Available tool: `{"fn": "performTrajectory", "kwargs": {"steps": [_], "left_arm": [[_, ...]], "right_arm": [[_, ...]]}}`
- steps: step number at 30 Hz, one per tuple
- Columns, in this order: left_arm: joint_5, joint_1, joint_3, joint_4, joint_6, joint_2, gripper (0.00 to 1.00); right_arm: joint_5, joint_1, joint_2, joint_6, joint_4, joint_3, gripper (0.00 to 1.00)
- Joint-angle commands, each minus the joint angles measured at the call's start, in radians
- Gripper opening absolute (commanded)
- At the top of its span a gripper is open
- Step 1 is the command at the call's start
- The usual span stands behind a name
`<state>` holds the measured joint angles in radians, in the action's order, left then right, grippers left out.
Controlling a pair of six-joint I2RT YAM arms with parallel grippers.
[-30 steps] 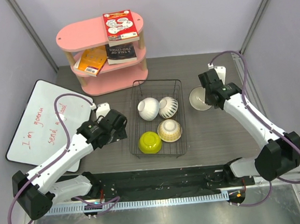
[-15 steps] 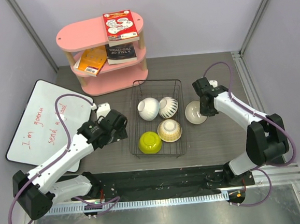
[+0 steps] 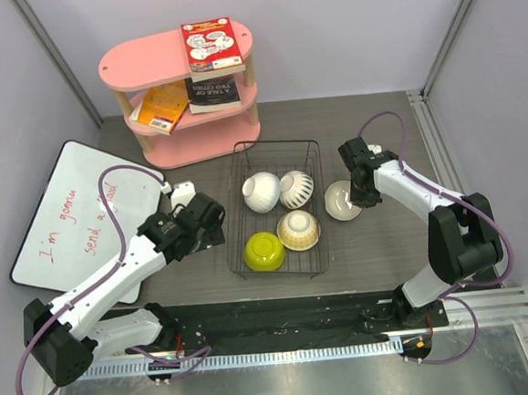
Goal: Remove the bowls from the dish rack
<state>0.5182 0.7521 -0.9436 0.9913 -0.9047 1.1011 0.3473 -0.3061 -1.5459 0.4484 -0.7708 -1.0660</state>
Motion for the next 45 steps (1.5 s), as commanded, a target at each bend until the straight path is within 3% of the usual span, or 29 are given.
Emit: {"fn": "performTrajectory", "kwargs": {"steps": [1,4,7,12,14,18,20,23,30,37,45], "left_arm": [[0.011,-0.005,0.008,-0.016,0.006,-0.015,0.94],[0.011,-0.005,0.011,-0.016,0.006,-0.014,0.94],[0.009,-0.004,0.011,-0.014,0.004,-0.012,0.94],[0.011,-0.005,0.009,-0.016,0.004,-0.004,0.94],[0.013,-0.005,0.008,-0.008,0.004,-0.006,0.94],[0.014,-0.003,0.009,-0.010,0.003,-0.017,0.94],[0.014,-0.005,0.008,-0.008,0.001,-0.018,0.94],[0.025,-0.005,-0.006,-0.010,0.016,-0.021,0.94],[0.025,-0.005,-0.132,-0.049,0.145,0.012,0.97],[-0.084,0.009,-0.297,-0.089,0.275,0.215,0.91],[0.066,0.075,-0.504,-0.025,0.450,0.428,0.95]], "right_arm": [[0.005,0.013,0.024,0.016,0.047,-0.006,0.15],[0.021,0.016,0.032,0.019,0.051,0.006,0.16],[0.007,0.027,0.024,0.015,0.054,0.015,0.27],[-0.005,0.032,0.015,0.013,0.059,0.024,0.32],[0.002,0.032,0.026,0.015,0.057,0.023,0.43],[0.005,0.035,0.052,0.006,0.054,0.015,0.44],[0.013,0.039,0.050,0.001,0.036,0.006,0.62],[0.024,0.041,0.069,-0.005,0.001,-0.003,0.69],[0.004,0.041,0.252,0.009,-0.061,-0.049,0.70],[-0.073,0.041,0.355,0.015,-0.114,-0.126,0.72],[-0.168,0.042,0.428,-0.007,-0.094,-0.040,0.72]]}}
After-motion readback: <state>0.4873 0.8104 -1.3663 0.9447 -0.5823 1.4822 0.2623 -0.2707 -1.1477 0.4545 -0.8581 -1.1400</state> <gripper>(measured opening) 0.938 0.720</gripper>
